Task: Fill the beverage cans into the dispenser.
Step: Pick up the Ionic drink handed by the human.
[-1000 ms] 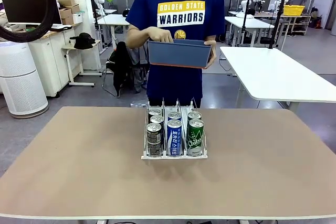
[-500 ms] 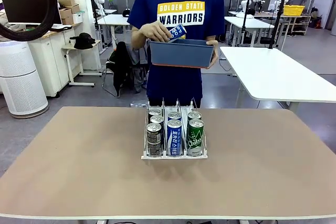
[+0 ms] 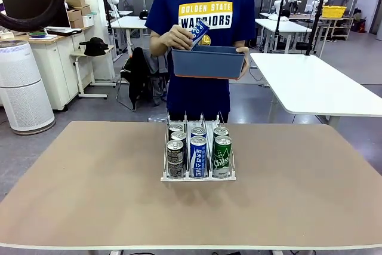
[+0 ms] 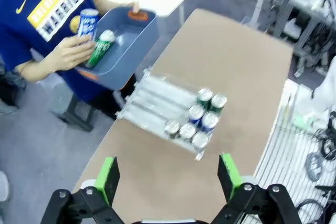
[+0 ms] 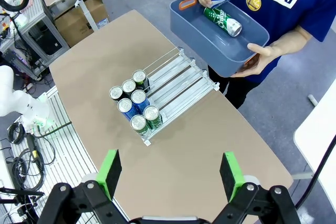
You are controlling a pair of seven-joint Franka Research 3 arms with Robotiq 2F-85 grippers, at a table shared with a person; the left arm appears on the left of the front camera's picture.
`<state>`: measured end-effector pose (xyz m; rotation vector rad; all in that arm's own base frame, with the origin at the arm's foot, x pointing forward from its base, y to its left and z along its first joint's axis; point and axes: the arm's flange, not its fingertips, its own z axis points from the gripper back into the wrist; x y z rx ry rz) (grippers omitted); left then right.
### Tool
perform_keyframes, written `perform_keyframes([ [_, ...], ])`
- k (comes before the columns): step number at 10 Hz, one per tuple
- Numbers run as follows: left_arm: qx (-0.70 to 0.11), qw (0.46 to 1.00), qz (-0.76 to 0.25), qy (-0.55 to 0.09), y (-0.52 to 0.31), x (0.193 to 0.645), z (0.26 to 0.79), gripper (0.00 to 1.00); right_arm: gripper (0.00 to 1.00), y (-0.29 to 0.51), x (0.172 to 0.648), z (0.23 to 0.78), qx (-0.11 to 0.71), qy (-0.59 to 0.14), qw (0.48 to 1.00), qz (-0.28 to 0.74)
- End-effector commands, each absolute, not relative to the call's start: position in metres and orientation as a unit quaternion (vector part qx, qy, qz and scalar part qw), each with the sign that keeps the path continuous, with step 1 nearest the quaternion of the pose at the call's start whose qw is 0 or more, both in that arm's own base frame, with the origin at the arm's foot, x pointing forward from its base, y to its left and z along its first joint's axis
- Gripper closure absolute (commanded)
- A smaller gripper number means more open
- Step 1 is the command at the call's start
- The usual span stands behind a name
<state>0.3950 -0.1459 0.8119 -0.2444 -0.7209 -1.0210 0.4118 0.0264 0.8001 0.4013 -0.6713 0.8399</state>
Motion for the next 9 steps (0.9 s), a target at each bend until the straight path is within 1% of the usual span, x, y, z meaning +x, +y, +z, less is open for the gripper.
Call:
perform_keyframes([
  [1, -0.148, 0.8, -0.469, -0.345, -0.1455, 0.3925, 0.815, 0.0, 0.0, 0.0267, 0.411, 0.8004, 0.19, -0.318, 0.839, 0.398],
  [9, -0.148, 0.8, -0.469, -0.345, -0.1455, 0.3925, 0.815, 0.0, 0.0, 0.0267, 0.411, 0.8004, 0.19, -0.318, 0.839, 0.398],
])
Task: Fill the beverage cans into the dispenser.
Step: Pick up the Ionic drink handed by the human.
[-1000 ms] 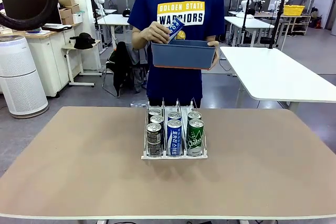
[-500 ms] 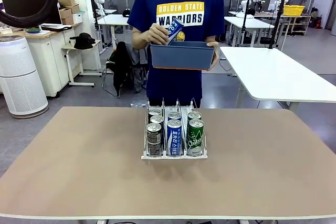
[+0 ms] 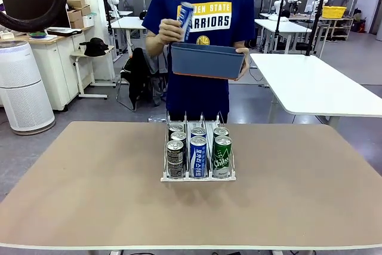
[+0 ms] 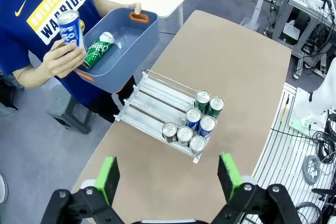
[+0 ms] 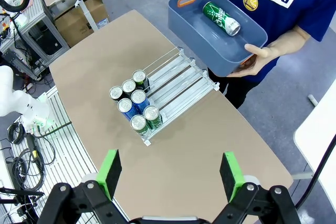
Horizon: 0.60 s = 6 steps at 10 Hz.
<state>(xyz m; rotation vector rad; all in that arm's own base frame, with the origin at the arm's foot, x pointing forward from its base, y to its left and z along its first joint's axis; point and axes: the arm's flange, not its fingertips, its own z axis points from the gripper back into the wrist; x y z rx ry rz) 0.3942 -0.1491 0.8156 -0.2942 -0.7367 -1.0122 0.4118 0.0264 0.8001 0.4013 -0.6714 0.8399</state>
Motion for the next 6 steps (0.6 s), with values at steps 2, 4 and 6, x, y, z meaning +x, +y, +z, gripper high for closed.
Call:
perform_keyframes([
  [2, -0.148, 0.8, -0.469, -0.345, -0.1455, 0.3925, 0.815, 0.0, 0.0, 0.0267, 0.411, 0.8004, 0.19, -0.318, 0.839, 0.398],
  [4, -0.148, 0.8, -0.469, -0.345, -0.1455, 0.3925, 0.815, 0.0, 0.0, 0.0267, 0.411, 0.8004, 0.19, -0.318, 0.839, 0.398],
  [6, -0.148, 0.8, -0.469, -0.345, -0.1455, 0.3925, 0.815, 0.0, 0.0, 0.0267, 0.411, 0.8004, 0.19, -0.318, 0.839, 0.398],
])
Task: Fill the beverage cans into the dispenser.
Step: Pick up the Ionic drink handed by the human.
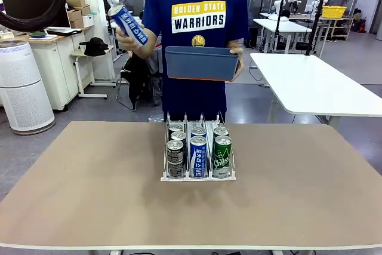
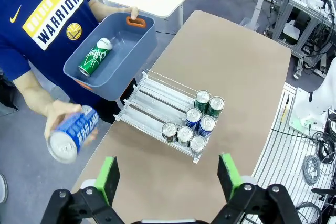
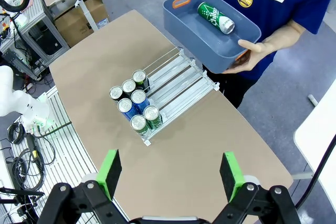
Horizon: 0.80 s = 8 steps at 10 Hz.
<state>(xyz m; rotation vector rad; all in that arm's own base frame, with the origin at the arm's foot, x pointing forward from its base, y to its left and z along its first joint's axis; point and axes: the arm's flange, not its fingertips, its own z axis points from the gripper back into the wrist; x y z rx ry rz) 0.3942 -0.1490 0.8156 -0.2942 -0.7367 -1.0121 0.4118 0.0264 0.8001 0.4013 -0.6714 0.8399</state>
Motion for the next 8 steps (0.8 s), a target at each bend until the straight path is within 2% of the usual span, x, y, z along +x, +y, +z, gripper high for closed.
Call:
perform_keyframes([
  [1, -0.148, 0.8, -0.469, -0.345, -0.145, 0.393, 0.815, 0.0, 0.0, 0.027, 0.411, 0.8, 0.19, -0.318, 0.839, 0.398],
  [4, -0.137, 0.8, -0.472, -0.343, -0.149, 0.394, 0.816, 0.0, 0.0, 0.027, 0.411, 0.8, 0.19, -0.318, 0.839, 0.398],
  [5, -0.098, 0.809, -0.458, -0.356, -0.164, 0.385, 0.819, 0.0, 0.0, 0.027, 0.411, 0.8, 0.19, -0.318, 0.839, 0.398],
  [8, -0.094, 0.803, -0.477, -0.344, -0.158, 0.39, 0.82, 0.0, 0.0, 0.027, 0.411, 0.8, 0.19, -0.318, 0.839, 0.398],
])
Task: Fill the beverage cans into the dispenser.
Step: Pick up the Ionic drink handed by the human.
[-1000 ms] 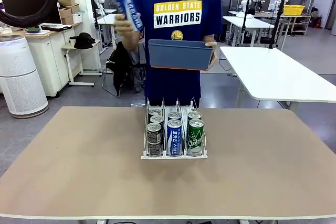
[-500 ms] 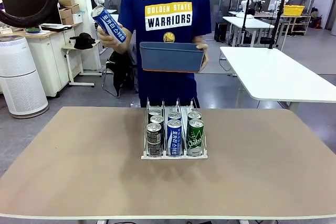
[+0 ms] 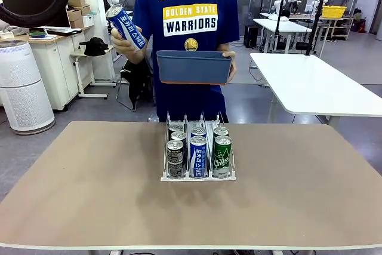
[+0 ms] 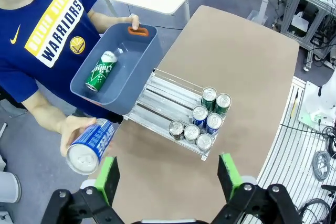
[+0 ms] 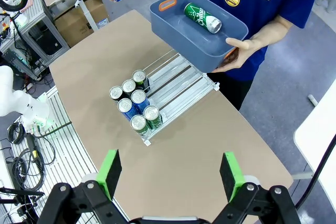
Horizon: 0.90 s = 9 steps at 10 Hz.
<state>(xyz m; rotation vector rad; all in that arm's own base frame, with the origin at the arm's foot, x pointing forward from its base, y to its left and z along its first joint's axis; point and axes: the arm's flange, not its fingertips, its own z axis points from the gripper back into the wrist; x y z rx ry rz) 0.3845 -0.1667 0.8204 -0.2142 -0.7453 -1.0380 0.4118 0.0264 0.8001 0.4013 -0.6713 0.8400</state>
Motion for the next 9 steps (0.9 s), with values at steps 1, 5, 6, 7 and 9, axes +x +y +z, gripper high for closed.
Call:
perform_keyframes([
  [1, -0.09, 0.805, -0.473, -0.346, -0.163, 0.391, 0.818, 0.0, 0.0, 0.027, 0.411, 0.8, 0.19, -0.318, 0.839, 0.398],
  [5, -0.014, 0.822, -0.473, -0.318, -0.155, 0.397, 0.811, 0.0, 0.0, 0.027, 0.411, 0.8, 0.19, -0.318, 0.839, 0.398],
  [6, -0.011, 0.82, -0.479, -0.313, -0.151, 0.401, 0.811, 0.0, 0.0, 0.027, 0.411, 0.8, 0.19, -0.318, 0.839, 0.398],
  [7, -0.006, 0.823, -0.476, -0.31, -0.152, 0.405, 0.808, 0.0, 0.0, 0.027, 0.411, 0.8, 0.19, -0.318, 0.839, 0.398],
  [9, 0.001, 0.824, -0.474, -0.309, -0.155, 0.415, 0.793, 0.0, 0.0, 0.027, 0.411, 0.8, 0.19, -0.318, 0.839, 0.398],
])
